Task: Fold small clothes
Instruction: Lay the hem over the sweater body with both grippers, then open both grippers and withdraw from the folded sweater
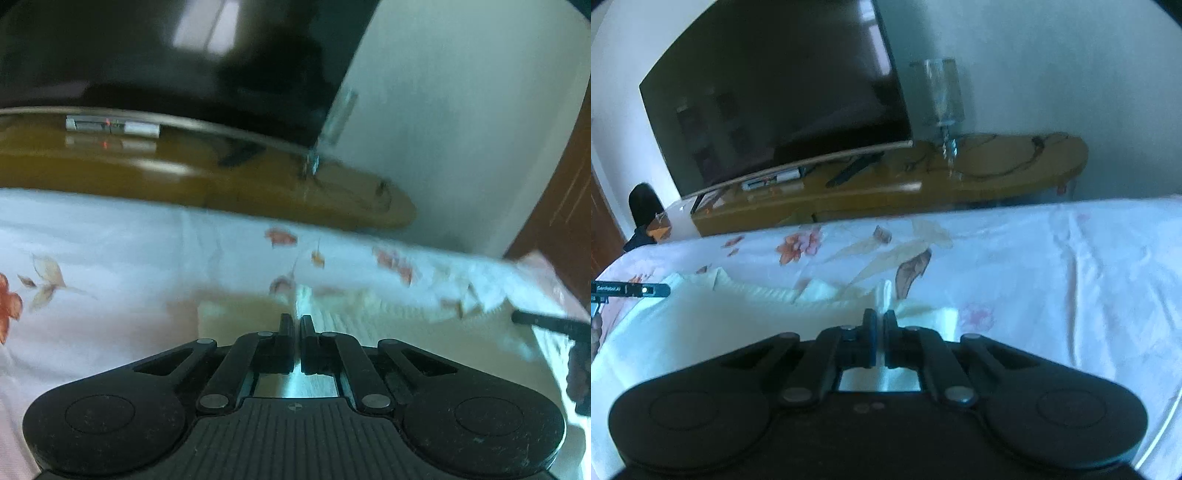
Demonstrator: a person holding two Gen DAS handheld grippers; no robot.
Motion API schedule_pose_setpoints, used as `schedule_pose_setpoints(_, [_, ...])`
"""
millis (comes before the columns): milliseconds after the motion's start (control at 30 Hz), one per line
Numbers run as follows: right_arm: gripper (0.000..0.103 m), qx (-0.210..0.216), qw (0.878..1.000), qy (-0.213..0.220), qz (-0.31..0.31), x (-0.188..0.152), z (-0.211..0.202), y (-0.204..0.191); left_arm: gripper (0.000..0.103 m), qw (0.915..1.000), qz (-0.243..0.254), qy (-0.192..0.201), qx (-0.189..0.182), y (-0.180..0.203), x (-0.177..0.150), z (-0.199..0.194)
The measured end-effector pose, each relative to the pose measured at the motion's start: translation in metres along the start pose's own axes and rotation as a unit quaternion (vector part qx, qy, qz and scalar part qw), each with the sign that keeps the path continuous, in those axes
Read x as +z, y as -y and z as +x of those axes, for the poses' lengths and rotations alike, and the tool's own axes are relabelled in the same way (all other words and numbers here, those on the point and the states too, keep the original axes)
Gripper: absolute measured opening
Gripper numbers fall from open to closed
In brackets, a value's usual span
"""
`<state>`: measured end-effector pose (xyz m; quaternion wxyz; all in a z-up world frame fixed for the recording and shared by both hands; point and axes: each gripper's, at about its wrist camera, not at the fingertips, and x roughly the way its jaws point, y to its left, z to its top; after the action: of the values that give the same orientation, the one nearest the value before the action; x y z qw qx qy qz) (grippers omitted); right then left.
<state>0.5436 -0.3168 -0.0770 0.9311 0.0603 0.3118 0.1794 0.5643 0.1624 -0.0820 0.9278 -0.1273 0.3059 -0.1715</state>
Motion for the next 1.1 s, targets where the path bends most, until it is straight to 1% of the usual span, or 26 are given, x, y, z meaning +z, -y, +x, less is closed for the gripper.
schedule_pose_setpoints(100, [0.004,-0.003,1.000,0.027,0.008,0.004,-0.011,0.002,0.003,0.9996,-0.002,0.027,-0.007,0.002,0.007,-0.005])
schedule_pose_setpoints(233, [0.004,-0.007,0.999,0.042,0.017,0.008,-0.015,0.004,0.003,0.9998,0.011,0.014,0.002,0.007,0.015,0.008])
schedule_pose_setpoints(333, [0.004,-0.018,0.999,0.029,0.023,0.005,-0.007,0.010,0.003,0.9995,0.013,-0.013,0.025,0.007,0.011,0.027])
schedule_pose_setpoints(400, [0.004,-0.033,0.999,0.010,0.024,-0.001,0.004,0.015,0.004,0.9989,0.011,-0.030,0.034,0.005,0.005,0.039])
schedule_pose_setpoints(467, [0.004,-0.042,0.999,-0.012,0.028,-0.009,0.017,0.018,0.005,0.9991,0.009,-0.022,0.035,0.005,0.003,0.038])
schedule_pose_setpoints(500, [0.004,-0.046,0.999,-0.006,0.027,-0.010,0.016,0.018,0.006,0.9991,0.008,-0.022,0.036,0.004,0.003,0.035])
schedule_pose_setpoints(533, [0.008,-0.050,0.998,-0.006,0.026,-0.010,0.015,0.016,0.014,0.9990,0.007,-0.018,0.041,0.004,0.004,0.028])
schedule_pose_setpoints(567, [0.016,-0.055,0.998,-0.005,0.028,-0.008,0.012,0.014,0.031,0.9983,0.005,-0.007,0.057,0.003,0.004,0.017])
schedule_pose_setpoints(600, [0.019,-0.067,0.998,0.006,0.019,-0.006,0.005,0.009,0.038,0.9974,0.004,0.008,0.072,0.003,0.005,0.007])
schedule_pose_setpoints(633, [0.019,-0.070,0.997,0.021,-0.002,-0.005,-0.005,0.001,0.052,0.9961,0.006,0.027,0.083,0.008,0.005,-0.006])
schedule_pose_setpoints(667, [0.019,-0.053,0.998,0.031,-0.019,-0.003,-0.012,-0.008,0.062,0.9963,0.013,0.034,0.078,0.016,0.006,-0.011])
schedule_pose_setpoints(700, [0.019,-0.032,0.999,0.024,-0.025,-0.001,-0.014,-0.017,0.062,0.9964,0.038,0.029,0.070,0.030,0.008,-0.009])
schedule_pose_setpoints(733, [0.019,-0.012,0.999,0.008,-0.038,0.002,-0.009,-0.030,0.062,0.9949,0.072,0.020,0.068,0.050,0.007,-0.006])
schedule_pose_setpoints(800, [0.021,0.009,0.997,-0.014,-0.078,0.001,0.005,-0.061,0.062,0.9923,0.120,0.005,0.028,0.089,0.002,0.003])
schedule_pose_setpoints(833, [0.021,0.017,0.995,-0.023,-0.092,0.000,0.012,-0.075,0.062,0.9908,0.135,-0.007,0.014,0.103,-0.002,0.010])
schedule_pose_setpoints(867, [0.018,0.022,0.993,-0.036,-0.109,-0.002,0.020,-0.090,0.062,0.9892,0.145,-0.021,0.009,0.115,-0.005,0.019])
schedule_pose_setpoints(900, [0.018,0.019,0.991,-0.043,-0.125,-0.004,0.027,-0.103,0.062,0.9878,0.152,-0.032,0.006,0.123,-0.009,0.029])
schedule_pose_setpoints(933, [0.018,0.016,0.989,-0.049,-0.136,-0.006,0.034,-0.112,0.062,0.9866,0.157,-0.045,0.004,0.126,-0.013,0.037])
schedule_pose_setpoints(967, [0.019,0.015,0.989,-0.055,-0.139,-0.008,0.039,-0.117,0.062,0.9861,0.157,-0.052,0.017,0.124,-0.016,0.044])
schedule_pose_setpoints(1000, [0.020,0.010,0.988,-0.064,-0.140,-0.011,0.042,-0.116,0.063,0.9865,0.153,-0.053,0.023,0.117,-0.018,0.044])
schedule_pose_setpoints(1033, [0.022,-0.004,0.987,-0.067,-0.146,-0.015,0.042,-0.114,0.063,0.9878,0.147,-0.046,0.021,0.106,-0.018,0.039])
schedule_pose_setpoints(1067, [0.030,-0.026,0.986,-0.061,-0.153,-0.017,0.038,-0.107,0.063,0.9885,0.142,-0.043,0.030,0.094,-0.018,0.033])
schedule_pose_setpoints(1100, [0.040,-0.059,0.985,-0.053,-0.155,-0.018,0.032,-0.095,0.063,0.9882,0.139,-0.042,0.049,0.080,-0.018,0.028])
